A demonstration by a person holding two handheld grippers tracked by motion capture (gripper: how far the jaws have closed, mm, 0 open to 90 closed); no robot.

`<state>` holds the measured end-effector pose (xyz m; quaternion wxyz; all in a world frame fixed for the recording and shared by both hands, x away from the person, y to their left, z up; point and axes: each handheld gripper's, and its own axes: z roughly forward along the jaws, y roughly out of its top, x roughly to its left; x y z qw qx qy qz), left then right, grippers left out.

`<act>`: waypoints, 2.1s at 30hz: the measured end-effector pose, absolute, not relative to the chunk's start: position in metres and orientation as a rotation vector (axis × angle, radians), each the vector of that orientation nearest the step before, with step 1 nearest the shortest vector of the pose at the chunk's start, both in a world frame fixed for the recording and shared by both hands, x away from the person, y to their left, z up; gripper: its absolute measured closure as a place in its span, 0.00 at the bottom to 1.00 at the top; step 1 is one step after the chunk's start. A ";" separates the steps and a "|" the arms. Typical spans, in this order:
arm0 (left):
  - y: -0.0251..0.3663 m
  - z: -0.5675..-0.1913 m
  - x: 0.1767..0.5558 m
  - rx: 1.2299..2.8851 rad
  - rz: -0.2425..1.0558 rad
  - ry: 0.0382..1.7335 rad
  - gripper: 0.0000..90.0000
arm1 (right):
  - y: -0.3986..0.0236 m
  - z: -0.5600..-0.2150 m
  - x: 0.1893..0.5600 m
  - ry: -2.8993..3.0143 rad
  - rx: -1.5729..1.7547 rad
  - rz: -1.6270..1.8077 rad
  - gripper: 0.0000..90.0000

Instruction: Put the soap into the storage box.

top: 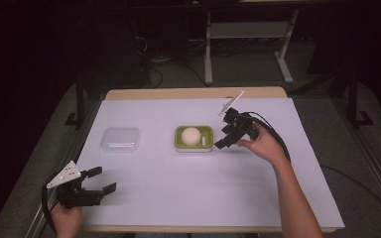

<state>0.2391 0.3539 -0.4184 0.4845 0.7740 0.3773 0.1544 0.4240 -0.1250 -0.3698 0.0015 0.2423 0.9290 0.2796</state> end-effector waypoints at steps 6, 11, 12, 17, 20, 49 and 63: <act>0.353 -0.419 0.239 1.882 0.375 0.919 0.15 | -0.134 -0.369 0.416 2.910 0.768 0.884 0.27; 0.353 -0.418 0.239 1.881 0.379 0.918 0.15 | -0.141 -0.371 0.409 2.899 0.778 0.907 0.27; 0.353 -0.418 0.239 1.881 0.380 0.919 0.15 | -0.142 -0.372 0.407 2.898 0.779 0.912 0.27; 0.353 -0.418 0.239 1.875 0.383 0.920 0.15 | -0.149 -0.377 0.401 2.896 0.798 0.919 0.27; 0.353 -0.418 0.239 1.880 0.385 0.918 0.15 | -0.152 -0.378 0.397 2.890 0.796 0.924 0.27; 0.351 -0.419 0.239 1.899 0.388 0.907 0.15 | -0.189 -0.393 0.356 2.852 0.862 0.942 0.27; 0.349 -0.420 0.239 1.889 0.382 0.914 0.15 | -0.207 -0.407 0.330 2.827 0.899 0.965 0.27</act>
